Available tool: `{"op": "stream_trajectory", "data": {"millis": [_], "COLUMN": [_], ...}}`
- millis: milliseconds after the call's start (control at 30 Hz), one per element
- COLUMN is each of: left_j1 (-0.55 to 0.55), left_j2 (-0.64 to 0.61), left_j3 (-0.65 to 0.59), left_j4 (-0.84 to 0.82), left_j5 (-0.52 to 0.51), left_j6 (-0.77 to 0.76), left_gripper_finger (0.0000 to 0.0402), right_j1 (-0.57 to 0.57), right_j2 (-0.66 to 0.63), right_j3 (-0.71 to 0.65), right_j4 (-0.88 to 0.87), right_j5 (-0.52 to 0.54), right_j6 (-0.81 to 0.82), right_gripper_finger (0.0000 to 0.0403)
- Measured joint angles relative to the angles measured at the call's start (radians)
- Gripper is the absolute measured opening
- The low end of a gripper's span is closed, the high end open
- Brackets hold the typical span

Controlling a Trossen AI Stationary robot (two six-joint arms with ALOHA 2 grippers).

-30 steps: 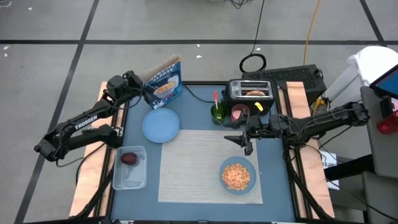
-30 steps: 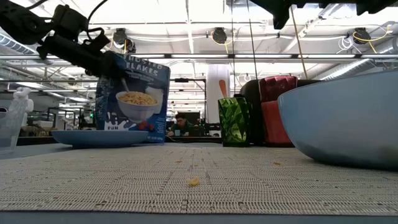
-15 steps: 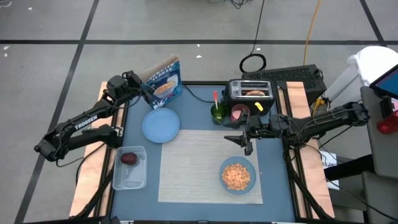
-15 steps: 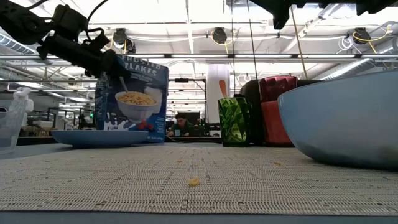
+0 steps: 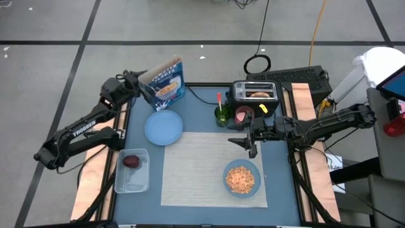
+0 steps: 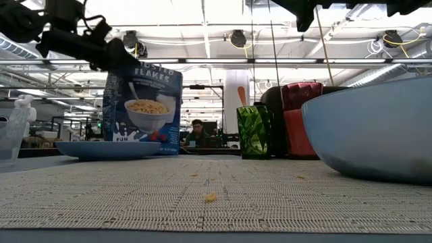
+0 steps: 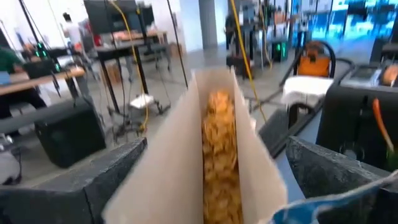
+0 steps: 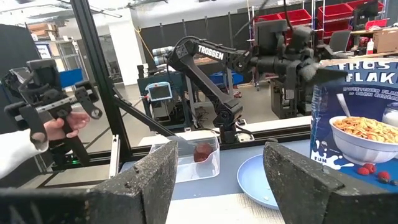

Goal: Arrange a breakfast setting
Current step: Pour the cereal into the blue bowl, then put the blue plate on the gray placemat

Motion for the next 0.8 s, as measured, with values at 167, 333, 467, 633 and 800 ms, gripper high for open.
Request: {"op": "stream_trajectory", "data": {"millis": [167,333,467,633,800], "left_j1": [0.0,0.0,-0.001,-0.008,-0.044], "left_j2": [-0.05,-0.084,-0.103,-0.112,-0.113], "left_j3": [0.0,0.0,0.0,0.0,0.0], "left_j4": [0.046,0.086,0.147,0.258,0.343], "left_j5": [0.0,0.0,0.001,0.083,0.183], "left_j6": [-0.065,-0.159,-0.239,-0.294,-0.333], "left_gripper_finger": [0.0388,0.0388,0.0388,0.0388,0.0388], "right_j1": [0.0,0.0,0.0,0.0,0.0], "right_j2": [0.0,0.0,0.0,0.0,0.0], "right_j3": [0.0,0.0,0.0,0.0,0.0], "right_j4": [0.0,0.0,0.0,0.0,0.0], "right_j5": [0.0,0.0,0.0,0.0,0.0], "right_j6": [0.0,0.0,0.0,0.0,0.0], "right_gripper_finger": [0.0226,0.0226,0.0226,0.0226,0.0226]}}
